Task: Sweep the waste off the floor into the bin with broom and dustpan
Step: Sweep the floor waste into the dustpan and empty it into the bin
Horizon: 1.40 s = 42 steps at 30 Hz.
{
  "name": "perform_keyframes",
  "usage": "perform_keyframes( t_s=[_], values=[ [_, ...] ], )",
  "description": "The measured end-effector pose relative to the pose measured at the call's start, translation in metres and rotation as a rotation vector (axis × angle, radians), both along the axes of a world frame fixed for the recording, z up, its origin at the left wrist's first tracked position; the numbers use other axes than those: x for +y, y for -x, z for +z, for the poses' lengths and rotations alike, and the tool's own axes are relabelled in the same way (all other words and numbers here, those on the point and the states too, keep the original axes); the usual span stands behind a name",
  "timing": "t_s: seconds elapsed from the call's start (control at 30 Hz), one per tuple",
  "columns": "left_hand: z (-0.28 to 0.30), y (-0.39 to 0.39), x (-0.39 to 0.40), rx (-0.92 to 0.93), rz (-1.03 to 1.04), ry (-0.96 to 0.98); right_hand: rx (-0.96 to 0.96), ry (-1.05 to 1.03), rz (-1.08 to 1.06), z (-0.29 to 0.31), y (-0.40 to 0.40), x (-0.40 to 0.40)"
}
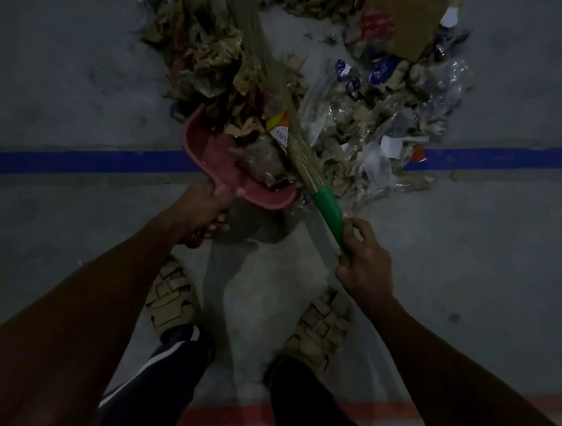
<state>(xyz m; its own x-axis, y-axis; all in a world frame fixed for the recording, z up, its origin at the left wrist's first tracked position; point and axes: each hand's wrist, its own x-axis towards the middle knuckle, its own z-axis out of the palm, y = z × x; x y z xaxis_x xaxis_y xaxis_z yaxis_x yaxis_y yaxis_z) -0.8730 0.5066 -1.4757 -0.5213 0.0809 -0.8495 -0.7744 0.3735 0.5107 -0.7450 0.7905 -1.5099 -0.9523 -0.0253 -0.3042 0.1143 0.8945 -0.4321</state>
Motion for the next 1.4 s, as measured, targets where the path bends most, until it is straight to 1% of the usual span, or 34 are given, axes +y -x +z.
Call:
perform_keyframes(
  t_s=[0.17,0.33,0.43,0.57,0.77,0.9,1.03,1.1,1.2,1.3,1.4],
  values=[
    [0.036,-0.001,0.015,0.001,0.071,-0.049,0.031,0.011,-0.032,0.047,-0.004,0.000],
    [0.109,-0.003,0.026,0.005,0.132,-0.058,0.051,0.003,-0.065,0.124,0.003,0.011],
    [0.166,-0.006,0.031,0.022,0.127,-0.068,0.058,-0.013,-0.073,0.182,0.007,0.021],
    [0.262,-0.009,0.041,0.065,0.136,-0.069,0.070,-0.042,-0.083,0.278,0.013,0.028],
    [0.396,-0.017,0.047,0.148,0.141,-0.093,0.148,-0.080,-0.178,0.405,0.010,0.021],
    [0.476,-0.039,0.029,0.171,0.190,-0.145,0.259,-0.021,-0.207,0.479,-0.005,0.003],
    [0.541,-0.061,-0.004,0.198,0.205,-0.137,0.308,0.060,-0.216,0.533,-0.023,-0.025],
    [0.563,-0.069,-0.022,0.203,0.238,-0.131,0.328,0.106,-0.233,0.553,-0.030,-0.041],
    [0.590,-0.085,-0.045,0.209,0.317,-0.185,0.361,0.145,-0.235,0.584,-0.037,-0.068],
    [0.607,-0.100,-0.060,0.234,0.386,-0.225,0.383,0.109,-0.200,0.608,-0.033,-0.085],
    [0.620,-0.110,-0.074,0.236,0.453,-0.232,0.404,0.062,-0.108,0.631,-0.026,-0.097]
  ],
)
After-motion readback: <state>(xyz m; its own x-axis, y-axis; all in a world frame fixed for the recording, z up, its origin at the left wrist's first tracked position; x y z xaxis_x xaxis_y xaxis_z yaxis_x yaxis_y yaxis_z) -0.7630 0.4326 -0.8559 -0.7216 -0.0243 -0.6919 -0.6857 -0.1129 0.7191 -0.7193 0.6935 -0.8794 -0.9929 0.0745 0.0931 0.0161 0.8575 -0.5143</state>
